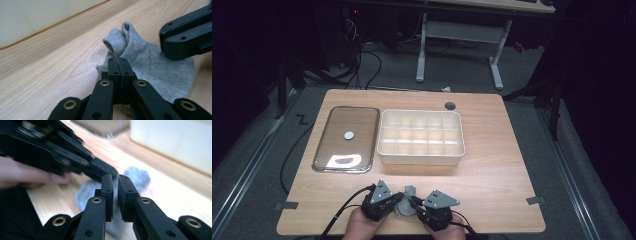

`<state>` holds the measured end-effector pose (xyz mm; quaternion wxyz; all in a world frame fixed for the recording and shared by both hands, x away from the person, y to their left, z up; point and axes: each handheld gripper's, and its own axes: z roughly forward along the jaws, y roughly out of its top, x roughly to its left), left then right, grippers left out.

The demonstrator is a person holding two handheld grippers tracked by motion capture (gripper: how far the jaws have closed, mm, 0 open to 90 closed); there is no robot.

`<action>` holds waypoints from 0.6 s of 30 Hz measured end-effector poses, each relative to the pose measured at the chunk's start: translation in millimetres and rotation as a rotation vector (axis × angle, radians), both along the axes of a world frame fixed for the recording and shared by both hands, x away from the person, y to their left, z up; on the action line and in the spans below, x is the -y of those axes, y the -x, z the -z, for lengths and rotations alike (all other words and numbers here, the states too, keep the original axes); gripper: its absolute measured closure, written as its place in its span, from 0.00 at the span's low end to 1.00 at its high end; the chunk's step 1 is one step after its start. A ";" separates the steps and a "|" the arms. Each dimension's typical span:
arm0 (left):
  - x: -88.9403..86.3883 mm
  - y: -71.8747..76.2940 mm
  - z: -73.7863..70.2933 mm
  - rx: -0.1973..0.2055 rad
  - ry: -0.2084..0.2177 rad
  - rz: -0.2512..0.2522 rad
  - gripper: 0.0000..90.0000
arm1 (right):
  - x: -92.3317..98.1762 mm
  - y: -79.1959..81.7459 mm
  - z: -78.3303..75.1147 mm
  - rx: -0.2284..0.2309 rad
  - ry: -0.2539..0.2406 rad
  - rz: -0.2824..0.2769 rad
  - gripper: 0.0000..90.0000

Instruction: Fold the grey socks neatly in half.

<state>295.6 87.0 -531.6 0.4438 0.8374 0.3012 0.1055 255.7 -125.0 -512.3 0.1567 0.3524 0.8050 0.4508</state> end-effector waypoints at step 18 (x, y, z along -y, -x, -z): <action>15.8 20.4 -4.8 0.079 -0.066 0.044 0.90 | 1.9 -9.7 20.2 -0.090 0.044 0.019 0.93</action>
